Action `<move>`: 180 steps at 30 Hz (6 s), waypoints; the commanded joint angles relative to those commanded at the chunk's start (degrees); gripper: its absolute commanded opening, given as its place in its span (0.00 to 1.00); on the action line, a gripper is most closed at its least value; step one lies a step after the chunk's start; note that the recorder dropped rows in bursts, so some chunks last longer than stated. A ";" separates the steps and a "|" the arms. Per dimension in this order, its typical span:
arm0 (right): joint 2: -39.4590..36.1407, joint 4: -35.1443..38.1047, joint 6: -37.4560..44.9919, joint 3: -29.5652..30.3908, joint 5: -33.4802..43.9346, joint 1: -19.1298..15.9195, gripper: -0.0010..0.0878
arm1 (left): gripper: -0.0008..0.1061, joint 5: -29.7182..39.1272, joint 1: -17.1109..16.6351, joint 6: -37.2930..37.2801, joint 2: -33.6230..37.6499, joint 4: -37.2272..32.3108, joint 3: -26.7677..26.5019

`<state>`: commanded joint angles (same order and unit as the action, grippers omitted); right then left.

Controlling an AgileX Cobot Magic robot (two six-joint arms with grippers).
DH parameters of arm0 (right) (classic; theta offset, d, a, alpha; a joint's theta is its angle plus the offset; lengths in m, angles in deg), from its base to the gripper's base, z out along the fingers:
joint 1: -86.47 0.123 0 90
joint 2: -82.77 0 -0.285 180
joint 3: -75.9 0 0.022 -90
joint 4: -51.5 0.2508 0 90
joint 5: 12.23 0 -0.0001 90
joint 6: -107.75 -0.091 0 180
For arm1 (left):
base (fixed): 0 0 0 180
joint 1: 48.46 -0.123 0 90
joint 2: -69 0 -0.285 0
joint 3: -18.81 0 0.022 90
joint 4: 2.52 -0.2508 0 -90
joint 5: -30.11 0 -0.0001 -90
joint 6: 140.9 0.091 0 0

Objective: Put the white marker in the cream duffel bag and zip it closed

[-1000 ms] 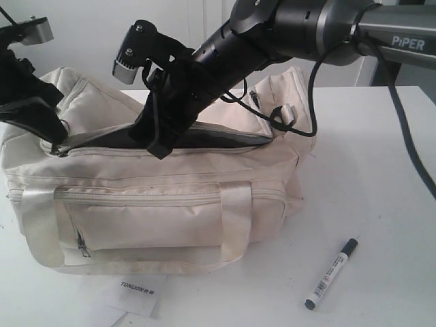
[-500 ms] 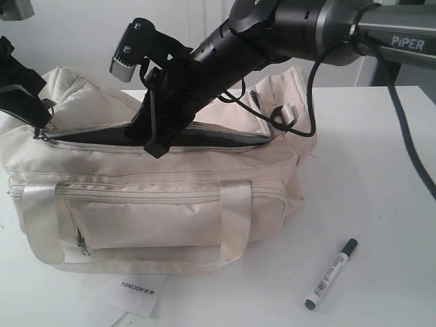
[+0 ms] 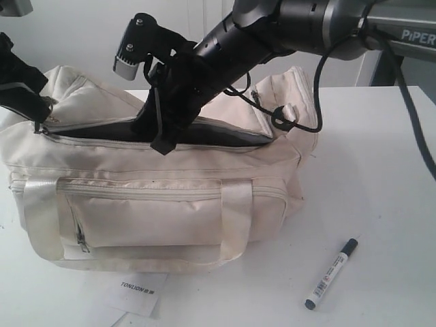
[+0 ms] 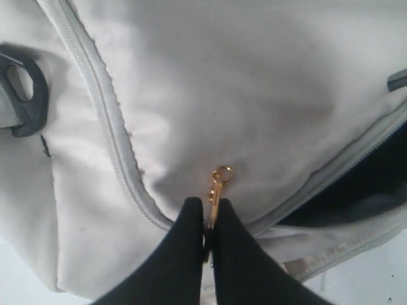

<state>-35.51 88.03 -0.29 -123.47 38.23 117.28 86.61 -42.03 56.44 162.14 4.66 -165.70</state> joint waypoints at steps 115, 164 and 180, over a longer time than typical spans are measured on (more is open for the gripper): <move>-3.63 -2.72 2.85 -0.22 -3.99 12.51 0.01 | 0.01 -15.80 -0.08 -1.12 3.33 -8.16 0.00; 4.57 -3.93 -19.45 3.82 19.51 1.01 0.53 | 0.57 -5.00 9.61 43.50 2.26 24.09 0.00; 12.70 -11.06 -28.89 4.11 19.51 -2.88 0.53 | 0.57 -11.76 14.33 48.47 10.87 28.08 0.00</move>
<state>-22.81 76.97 -29.18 -119.36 57.73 114.40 74.85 -27.69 104.91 173.02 32.75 -165.70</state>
